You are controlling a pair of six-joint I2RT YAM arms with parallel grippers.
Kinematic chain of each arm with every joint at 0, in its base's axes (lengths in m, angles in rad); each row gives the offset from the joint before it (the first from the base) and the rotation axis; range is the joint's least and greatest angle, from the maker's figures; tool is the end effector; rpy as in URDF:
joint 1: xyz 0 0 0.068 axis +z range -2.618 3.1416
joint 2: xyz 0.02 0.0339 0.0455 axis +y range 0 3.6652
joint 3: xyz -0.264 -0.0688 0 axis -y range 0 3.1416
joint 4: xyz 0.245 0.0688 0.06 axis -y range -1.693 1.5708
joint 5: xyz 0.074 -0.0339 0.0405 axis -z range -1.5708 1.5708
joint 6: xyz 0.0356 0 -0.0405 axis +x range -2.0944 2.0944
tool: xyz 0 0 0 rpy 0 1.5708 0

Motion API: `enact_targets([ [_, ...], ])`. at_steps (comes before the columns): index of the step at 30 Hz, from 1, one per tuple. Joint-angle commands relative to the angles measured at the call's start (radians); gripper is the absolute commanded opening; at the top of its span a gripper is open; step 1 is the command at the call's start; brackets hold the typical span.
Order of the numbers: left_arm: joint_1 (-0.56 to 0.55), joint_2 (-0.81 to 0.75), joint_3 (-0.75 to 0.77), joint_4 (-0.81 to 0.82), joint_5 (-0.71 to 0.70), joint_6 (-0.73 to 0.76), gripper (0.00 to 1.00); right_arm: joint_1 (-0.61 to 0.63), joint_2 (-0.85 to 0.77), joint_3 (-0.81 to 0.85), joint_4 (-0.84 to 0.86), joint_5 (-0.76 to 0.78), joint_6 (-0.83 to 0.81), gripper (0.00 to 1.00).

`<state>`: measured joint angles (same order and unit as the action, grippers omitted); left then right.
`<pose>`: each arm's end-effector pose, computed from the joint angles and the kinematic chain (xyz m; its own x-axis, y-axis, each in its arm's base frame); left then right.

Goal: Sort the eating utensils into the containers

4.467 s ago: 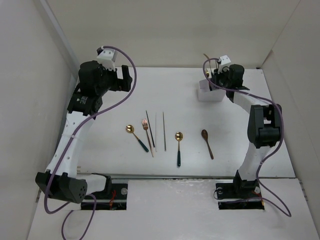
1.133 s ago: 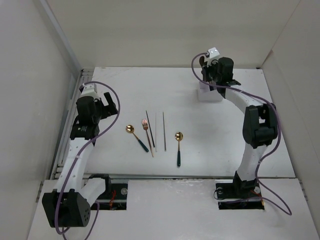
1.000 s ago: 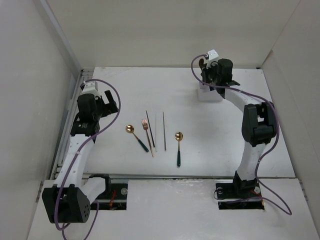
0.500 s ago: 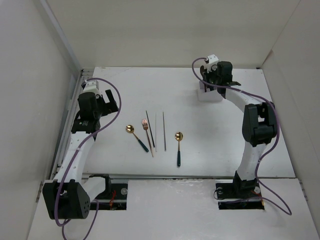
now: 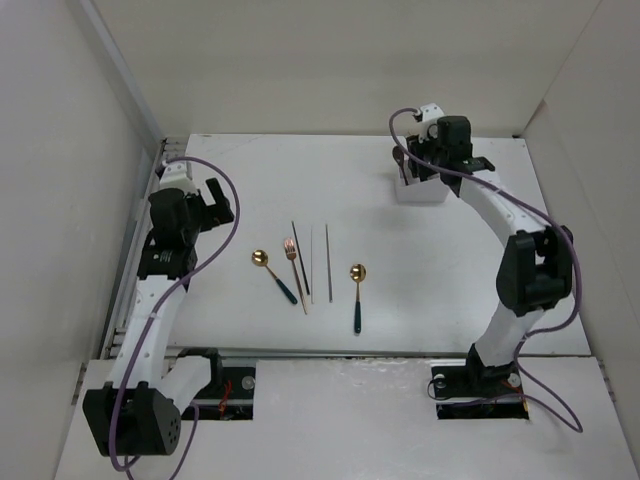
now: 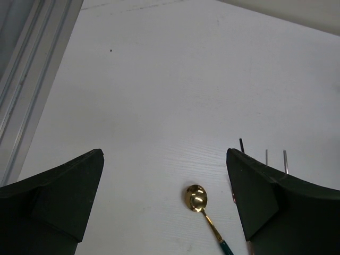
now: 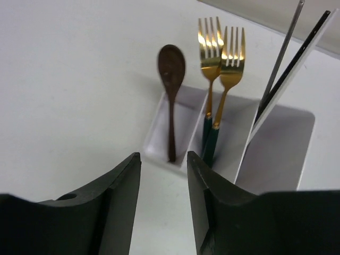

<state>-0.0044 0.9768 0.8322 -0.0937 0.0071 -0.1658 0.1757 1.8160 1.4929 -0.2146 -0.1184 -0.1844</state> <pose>0.2298 -0.0013 0.3305 -0.2347 -0.1640 -0.9581 -0.0278 0.9864 -0.1620 0.4220 0.0792 0.2927 -0.4456 -0.2640 -0.8554 -0.3613 0.9273 -0.0980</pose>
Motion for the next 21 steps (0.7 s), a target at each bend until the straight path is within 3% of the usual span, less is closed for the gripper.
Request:
enact_targets([
  [1, 0.004, -0.068, -0.012, 0.046, -0.004, -0.003, 1.00, 0.114, -0.125, 0.000, -0.219, 0.137, 0.104, 0.46],
  [4, 0.004, -0.087, -0.039, 0.046, 0.007, -0.026, 1.00, 0.237, -0.194, -0.119, -0.373, 0.219, 0.270, 0.48],
  [9, -0.037, -0.141, -0.099, 0.055, 0.007, -0.037, 1.00, 0.447, -0.320, -0.315, -0.419, 0.237, 0.561, 0.68],
  [15, -0.084, -0.193, -0.134, 0.055, -0.018, -0.057, 1.00, 0.674, -0.279, -0.399, -0.437, 0.181, 0.639, 0.70],
  [21, -0.085, -0.231, -0.154, 0.055, -0.027, -0.057, 1.00, 0.754, -0.204, -0.457, -0.379, 0.160, 0.717, 0.67],
])
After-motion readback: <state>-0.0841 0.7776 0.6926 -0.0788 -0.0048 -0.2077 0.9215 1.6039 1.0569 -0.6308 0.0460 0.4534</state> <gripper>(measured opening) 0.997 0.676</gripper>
